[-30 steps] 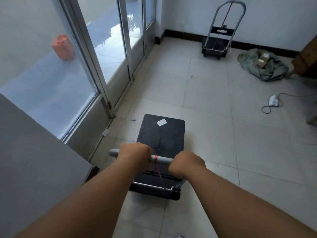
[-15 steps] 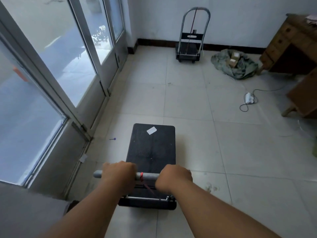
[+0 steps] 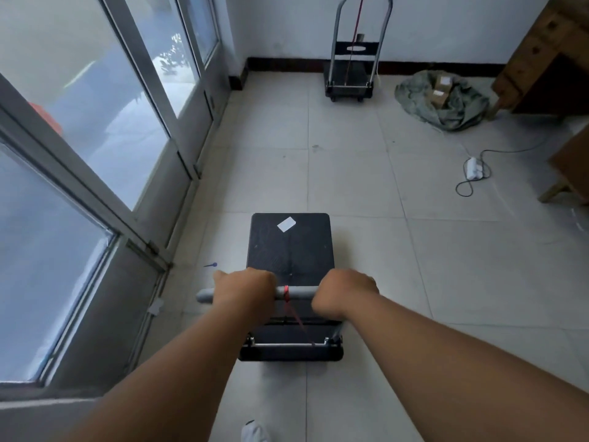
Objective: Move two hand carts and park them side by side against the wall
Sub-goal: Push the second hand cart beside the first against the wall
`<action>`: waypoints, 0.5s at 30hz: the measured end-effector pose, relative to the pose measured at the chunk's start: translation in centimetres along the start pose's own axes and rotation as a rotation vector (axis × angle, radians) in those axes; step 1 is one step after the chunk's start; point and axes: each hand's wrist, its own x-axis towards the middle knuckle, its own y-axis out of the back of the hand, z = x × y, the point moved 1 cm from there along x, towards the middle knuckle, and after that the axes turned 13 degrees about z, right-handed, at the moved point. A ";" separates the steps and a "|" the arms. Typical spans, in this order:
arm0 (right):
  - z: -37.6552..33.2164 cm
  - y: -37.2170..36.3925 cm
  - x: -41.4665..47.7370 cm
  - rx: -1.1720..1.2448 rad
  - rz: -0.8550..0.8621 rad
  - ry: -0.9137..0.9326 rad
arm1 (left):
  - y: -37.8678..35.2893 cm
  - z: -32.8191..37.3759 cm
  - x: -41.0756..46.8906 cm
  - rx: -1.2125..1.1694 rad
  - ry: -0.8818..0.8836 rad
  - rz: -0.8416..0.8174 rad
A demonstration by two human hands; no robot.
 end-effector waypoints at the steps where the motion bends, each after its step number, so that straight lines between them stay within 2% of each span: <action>1: -0.3 0.4 1.2 -0.008 0.003 0.002 | 0.2 -0.3 1.2 -0.005 -0.009 0.002; 15: -2.2 6.9 18.8 -0.010 0.005 -0.016 | 4.7 -2.4 20.2 -0.036 -0.066 0.031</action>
